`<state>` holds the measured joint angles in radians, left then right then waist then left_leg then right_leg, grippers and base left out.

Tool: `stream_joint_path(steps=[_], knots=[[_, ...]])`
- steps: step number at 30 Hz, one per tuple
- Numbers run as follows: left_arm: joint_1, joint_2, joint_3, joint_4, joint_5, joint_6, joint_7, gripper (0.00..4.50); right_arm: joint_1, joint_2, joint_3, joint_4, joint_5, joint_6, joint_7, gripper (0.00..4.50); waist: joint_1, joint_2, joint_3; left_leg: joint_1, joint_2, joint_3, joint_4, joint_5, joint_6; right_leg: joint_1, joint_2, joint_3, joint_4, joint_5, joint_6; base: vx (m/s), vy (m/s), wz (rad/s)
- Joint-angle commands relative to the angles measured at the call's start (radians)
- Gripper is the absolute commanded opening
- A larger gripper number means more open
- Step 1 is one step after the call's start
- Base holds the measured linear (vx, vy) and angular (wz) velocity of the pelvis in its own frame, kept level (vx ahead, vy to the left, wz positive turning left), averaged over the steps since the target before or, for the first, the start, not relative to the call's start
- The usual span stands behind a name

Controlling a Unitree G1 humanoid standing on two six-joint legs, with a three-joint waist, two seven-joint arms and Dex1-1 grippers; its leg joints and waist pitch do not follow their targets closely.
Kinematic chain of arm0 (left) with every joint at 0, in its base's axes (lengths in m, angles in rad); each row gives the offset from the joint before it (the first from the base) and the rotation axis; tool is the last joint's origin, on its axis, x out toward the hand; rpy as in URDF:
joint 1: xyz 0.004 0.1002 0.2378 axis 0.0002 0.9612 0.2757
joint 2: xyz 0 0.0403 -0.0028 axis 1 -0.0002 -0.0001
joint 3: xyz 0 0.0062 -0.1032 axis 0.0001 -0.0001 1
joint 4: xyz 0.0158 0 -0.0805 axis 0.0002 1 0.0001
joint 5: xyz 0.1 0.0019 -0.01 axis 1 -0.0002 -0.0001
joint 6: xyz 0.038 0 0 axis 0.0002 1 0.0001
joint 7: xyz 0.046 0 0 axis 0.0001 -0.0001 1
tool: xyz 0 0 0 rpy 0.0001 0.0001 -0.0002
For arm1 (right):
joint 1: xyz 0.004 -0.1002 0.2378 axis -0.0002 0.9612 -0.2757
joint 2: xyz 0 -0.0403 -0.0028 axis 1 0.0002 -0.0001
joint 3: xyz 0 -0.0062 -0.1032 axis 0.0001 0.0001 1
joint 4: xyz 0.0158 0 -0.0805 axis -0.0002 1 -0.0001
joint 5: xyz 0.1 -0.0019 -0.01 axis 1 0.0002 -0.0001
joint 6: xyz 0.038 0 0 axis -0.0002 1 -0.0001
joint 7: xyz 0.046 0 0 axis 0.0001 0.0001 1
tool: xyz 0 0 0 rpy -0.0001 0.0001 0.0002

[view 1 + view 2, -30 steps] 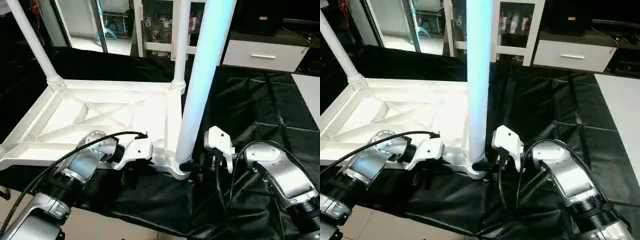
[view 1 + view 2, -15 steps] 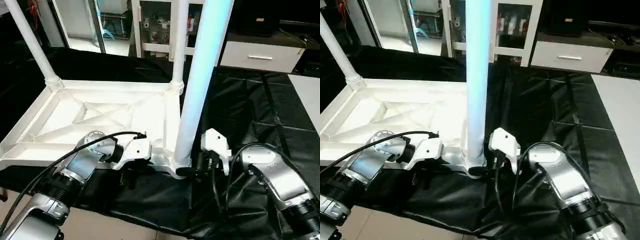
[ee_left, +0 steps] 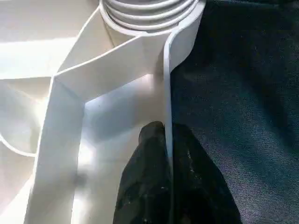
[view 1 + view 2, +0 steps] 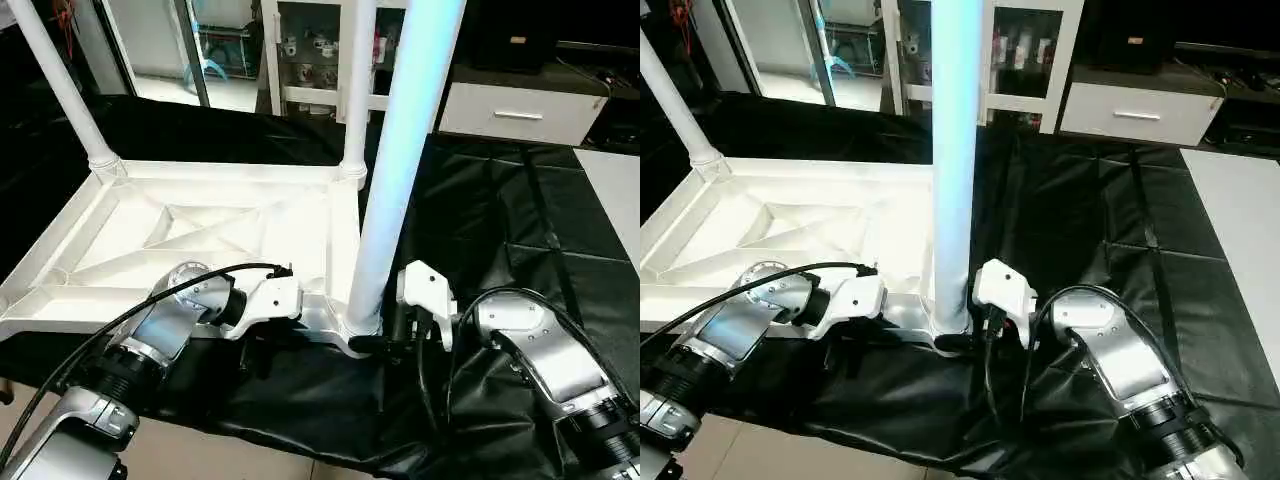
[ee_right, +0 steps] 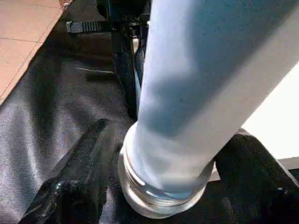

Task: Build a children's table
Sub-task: Rotate leg to tighten

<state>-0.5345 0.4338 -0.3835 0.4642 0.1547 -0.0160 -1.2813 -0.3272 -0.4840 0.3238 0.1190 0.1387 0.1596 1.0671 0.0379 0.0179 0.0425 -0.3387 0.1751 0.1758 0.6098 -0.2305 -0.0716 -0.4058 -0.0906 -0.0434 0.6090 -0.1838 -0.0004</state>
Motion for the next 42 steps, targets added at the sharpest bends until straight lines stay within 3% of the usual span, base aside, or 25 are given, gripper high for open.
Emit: stream_joint_path(steps=[1,6,7,14,23,27,28,30,34,36,39,42], knots=[[0.019,-0.031,-0.012,-0.01,-0.027,-0.014,0.017,0.0,0.001,0.008,0.043,0.017,-0.025,-0.003,0.003,3.3,-0.005,-0.032,-0.052,-0.015,0.043,-0.008,-0.076,-0.117,0.095,0.05,-0.048,0.039,-0.071,-0.256,-0.217,0.0,0.0,0.0],[0.018,-0.031,-0.012,-0.006,-0.025,-0.016,0.021,0.0,-0.001,0.018,0.037,0.029,-0.03,-0.015,0.001,3.3,-0.006,-0.032,-0.052,-0.015,0.044,-0.008,-0.077,-0.123,0.095,0.049,-0.048,0.04,-0.071,-0.258,-0.216,0.0,0.0,0.0],[0.017,-0.031,-0.011,-0.005,-0.025,-0.016,0.022,0.0,-0.001,0.019,0.036,0.032,-0.032,-0.017,0.001,3.03,-0.006,-0.032,-0.052,-0.015,0.044,-0.008,-0.077,-0.123,0.095,0.05,-0.048,0.04,-0.071,-0.258,-0.215,0.0,0.0,0.0],[0.013,-0.03,-0.011,0.002,-0.022,-0.02,0.024,0.0,-0.003,0.022,0.036,0.044,-0.036,-0.027,0.005,2.63,-0.007,-0.029,-0.051,-0.015,0.045,-0.008,-0.078,-0.13,0.093,0.049,-0.048,0.04,-0.072,-0.26,-0.217,0.0,0.0,0.0],[0.015,-0.029,-0.003,0.005,-0.023,-0.012,0.036,0.0,0.01,0.022,0.034,0.046,-0.041,-0.035,0.009,2.56,-0.008,-0.028,-0.051,-0.015,0.045,-0.009,-0.079,-0.137,0.091,0.05,-0.048,0.04,-0.072,-0.26,-0.218,0.0,0.0,0.0],[0.004,-0.06,0.026,0.041,-0.024,-0.006,0.11,0.0,-0.002,0.085,-0.017,0.122,-0.109,-0.041,-0.204,2.56,-0.013,-0.028,-0.048,-0.015,0.042,-0.008,-0.081,-0.16,0.075,0.046,-0.046,0.039,-0.079,-0.308,-0.206,0.0,0.0,0.0],[-0.008,-0.074,0.035,0.063,-0.018,-0.009,0.146,0.0,-0.008,0.116,-0.043,0.147,-0.118,-0.03,-0.283,2.56,-0.018,-0.028,-0.046,-0.015,0.039,-0.01,-0.084,-0.183,0.055,0.044,-0.046,0.039,-0.086,-0.374,-0.18,0.0,0.0,0.0],[-0.016,-0.084,0.04,0.077,-0.015,-0.011,0.169,0.0,-0.01,0.135,-0.059,0.161,-0.121,-0.021,-0.329,2.55,-0.023,-0.027,-0.045,-0.014,0.036,-0.012,-0.086,-0.203,0.043,0.041,-0.044,0.037,-0.09,-0.418,-0.165,0.0,0.0,0.0],[-0.066,-0.148,0.075,0.165,-0.012,-0.016,0.29,0.0,-0.005,0.265,-0.125,0.204,-0.128,0.023,-0.573,2.54,-0.043,-0.031,-0.045,-0.015,0.033,-0.016,-0.088,-0.234,0.03,0.038,-0.043,0.039,-0.097,-0.463,-0.138,0.0,0.0,0.0],[-0.086,-0.159,0.074,0.195,0.004,-0.022,0.332,0.0,-0.012,0.305,-0.137,0.235,-0.142,0.025,-0.651,2.54,-0.047,-0.031,-0.046,-0.017,0.035,-0.018,-0.089,-0.227,0.035,0.039,-0.046,0.04,-0.097,-0.46,-0.134,0.0,0.0,0.0],[-0.114,-0.187,0.081,0.232,0.021,-0.017,0.395,0.0,-0.03,0.374,-0.152,0.306,-0.197,0.014,-0.838,2.54,-0.059,-0.027,-0.048,-0.02,0.032,-0.017,-0.089,-0.214,0.031,0.038,-0.044,0.039,-0.093,-0.411,-0.156,0.0,0.0,0.0],[-0.13,-0.205,0.083,0.255,0.03,-0.014,0.423,0.0,-0.046,0.41,-0.166,0.351,-0.234,0.02,-0.967,2.53,-0.057,-0.025,-0.051,-0.019,0.034,-0.015,-0.087,-0.181,0.038,0.041,-0.045,0.041,-0.086,-0.331,-0.178,0.0,0.0,0.0]])
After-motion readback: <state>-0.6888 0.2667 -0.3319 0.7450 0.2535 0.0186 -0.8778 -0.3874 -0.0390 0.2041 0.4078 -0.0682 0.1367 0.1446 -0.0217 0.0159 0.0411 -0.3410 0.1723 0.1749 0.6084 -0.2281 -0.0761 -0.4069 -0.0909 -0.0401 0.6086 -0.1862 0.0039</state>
